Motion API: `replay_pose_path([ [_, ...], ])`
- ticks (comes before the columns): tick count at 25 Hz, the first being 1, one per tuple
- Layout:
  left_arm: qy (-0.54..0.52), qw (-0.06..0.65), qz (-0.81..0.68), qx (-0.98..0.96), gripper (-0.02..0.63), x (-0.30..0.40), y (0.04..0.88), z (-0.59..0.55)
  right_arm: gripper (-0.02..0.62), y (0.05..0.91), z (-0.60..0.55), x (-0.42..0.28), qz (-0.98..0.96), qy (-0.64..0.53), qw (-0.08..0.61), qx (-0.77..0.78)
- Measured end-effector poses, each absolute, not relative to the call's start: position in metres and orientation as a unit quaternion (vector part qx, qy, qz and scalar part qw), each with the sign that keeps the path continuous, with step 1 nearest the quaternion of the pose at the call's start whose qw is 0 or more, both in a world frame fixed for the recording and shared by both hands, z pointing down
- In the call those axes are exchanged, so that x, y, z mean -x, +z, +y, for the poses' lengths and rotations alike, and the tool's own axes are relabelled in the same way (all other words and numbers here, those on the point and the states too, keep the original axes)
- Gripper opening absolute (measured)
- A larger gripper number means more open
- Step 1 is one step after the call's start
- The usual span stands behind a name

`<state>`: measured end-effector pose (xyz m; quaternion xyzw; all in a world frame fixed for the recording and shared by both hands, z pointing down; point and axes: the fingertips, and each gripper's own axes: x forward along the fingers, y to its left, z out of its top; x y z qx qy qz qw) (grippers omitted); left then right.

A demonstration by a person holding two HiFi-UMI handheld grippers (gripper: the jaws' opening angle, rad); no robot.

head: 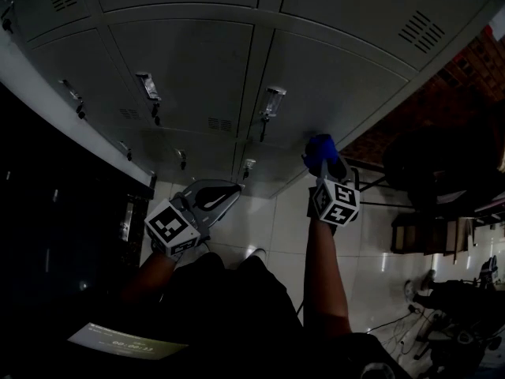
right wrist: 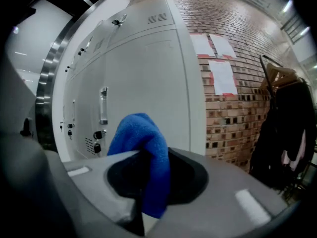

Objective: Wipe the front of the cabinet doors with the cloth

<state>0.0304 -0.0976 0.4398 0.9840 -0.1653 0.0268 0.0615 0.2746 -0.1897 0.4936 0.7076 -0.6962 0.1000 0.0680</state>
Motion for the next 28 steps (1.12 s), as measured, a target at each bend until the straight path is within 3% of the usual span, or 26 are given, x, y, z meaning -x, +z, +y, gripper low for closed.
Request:
replay_pose_path([
  [12,0.030,0.062,-0.183,-0.981,0.002,-0.009,0.442,-0.103,0.069,0.516,-0.208,-0.110,-0.794,0.098,0.087,-0.593],
  [20,0.037,0.068,-0.200,-0.977,0.002,0.011,0.448,-0.110,0.069,0.534,-0.246,-0.102,-0.782,0.097,0.103,-0.607],
  [28,0.040,0.073,-0.194,-0.978,0.002,0.004,0.453,-0.115,0.069,0.540,-0.252,-0.152,-0.746,0.108,0.102,-0.649],
])
